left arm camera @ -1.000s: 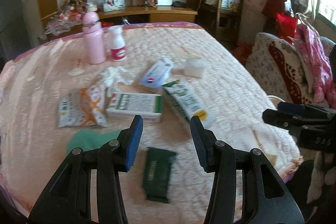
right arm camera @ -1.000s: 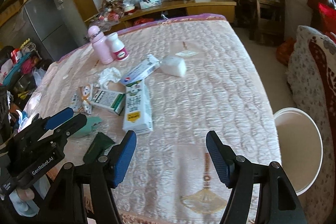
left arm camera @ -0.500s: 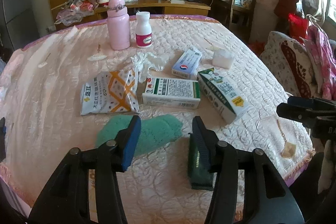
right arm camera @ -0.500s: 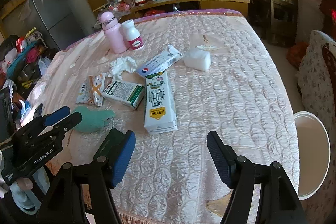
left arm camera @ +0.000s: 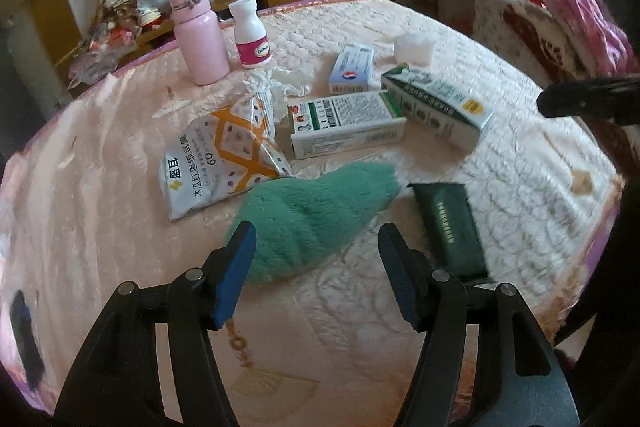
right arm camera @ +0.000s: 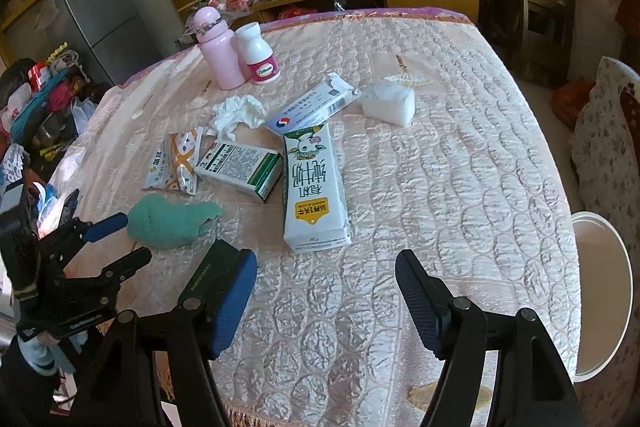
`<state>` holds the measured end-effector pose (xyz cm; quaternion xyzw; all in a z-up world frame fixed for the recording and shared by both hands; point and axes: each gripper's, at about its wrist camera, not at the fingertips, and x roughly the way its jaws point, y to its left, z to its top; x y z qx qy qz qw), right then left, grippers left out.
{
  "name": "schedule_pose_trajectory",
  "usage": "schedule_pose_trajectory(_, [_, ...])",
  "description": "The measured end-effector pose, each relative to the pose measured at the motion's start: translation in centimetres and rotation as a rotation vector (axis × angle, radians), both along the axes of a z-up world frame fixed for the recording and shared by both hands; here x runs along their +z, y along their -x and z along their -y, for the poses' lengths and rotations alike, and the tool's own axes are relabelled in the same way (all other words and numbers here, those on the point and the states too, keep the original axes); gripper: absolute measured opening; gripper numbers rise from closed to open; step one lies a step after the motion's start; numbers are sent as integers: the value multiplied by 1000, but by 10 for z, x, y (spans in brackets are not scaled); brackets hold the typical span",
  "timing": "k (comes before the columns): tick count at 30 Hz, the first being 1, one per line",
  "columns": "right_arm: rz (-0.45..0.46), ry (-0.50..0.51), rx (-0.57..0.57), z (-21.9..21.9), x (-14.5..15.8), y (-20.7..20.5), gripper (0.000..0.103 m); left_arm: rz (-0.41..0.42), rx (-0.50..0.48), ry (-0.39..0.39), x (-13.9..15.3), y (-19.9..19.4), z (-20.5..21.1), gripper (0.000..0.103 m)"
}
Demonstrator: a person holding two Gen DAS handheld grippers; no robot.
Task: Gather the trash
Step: 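Grasp green towel with left tool while right tool grasps dark green packet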
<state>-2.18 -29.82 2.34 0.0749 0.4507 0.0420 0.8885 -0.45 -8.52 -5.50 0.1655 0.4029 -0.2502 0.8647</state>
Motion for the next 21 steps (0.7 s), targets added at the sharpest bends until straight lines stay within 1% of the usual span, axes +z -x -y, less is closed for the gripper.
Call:
schedule_pose_trajectory(2, [-4,5,8,-3,0,0,69,9,-7,-14,-3,-7,0,63])
schedule_pose_trajectory(3, [-6,8,11,-4,-1,-2,69,18,-12,-24,-4,-10,1,67])
schedule_pose_trajectory(6, [-10,6,10,-5,-1,-4,69,32,-27,-49,-9,-21,5,73])
schedule_pose_trajectory(10, [-19,9,3,-4,-3,-7,70,58,-30,-116,-17,-35,10,75])
schedule_pose_trajectory(12, [-25,7,1,-3,-5,-8,70,51,-16,-121,-19,-43,10,75])
schedule_pose_trajectory(14, [-30,1,3,-4,-6,-8,70,37,7,-100,-19,-49,8,75])
schedule_pose_trajectory(16, [-35,-2,10,-6,-8,-8,70,18,39,-69,-18,-54,4,73])
schedule_pose_trajectory(17, [-39,-6,18,-9,-9,-7,70,13,58,-58,-17,-55,1,63])
schedule_pose_trajectory(18, [-45,-11,28,-13,-11,-7,70,6,72,-49,-16,-55,-1,58])
schedule_pose_trajectory(19, [-51,-17,38,-16,-13,-6,70,-9,85,-28,-14,-55,-4,56])
schedule_pose_trajectory(20, [-60,-25,52,-20,-16,-6,70,-28,99,2,-11,-54,-9,50])
schedule_pose_trajectory(21, [-77,-39,75,-27,-21,-7,70,-46,110,25,-8,-53,-12,47])
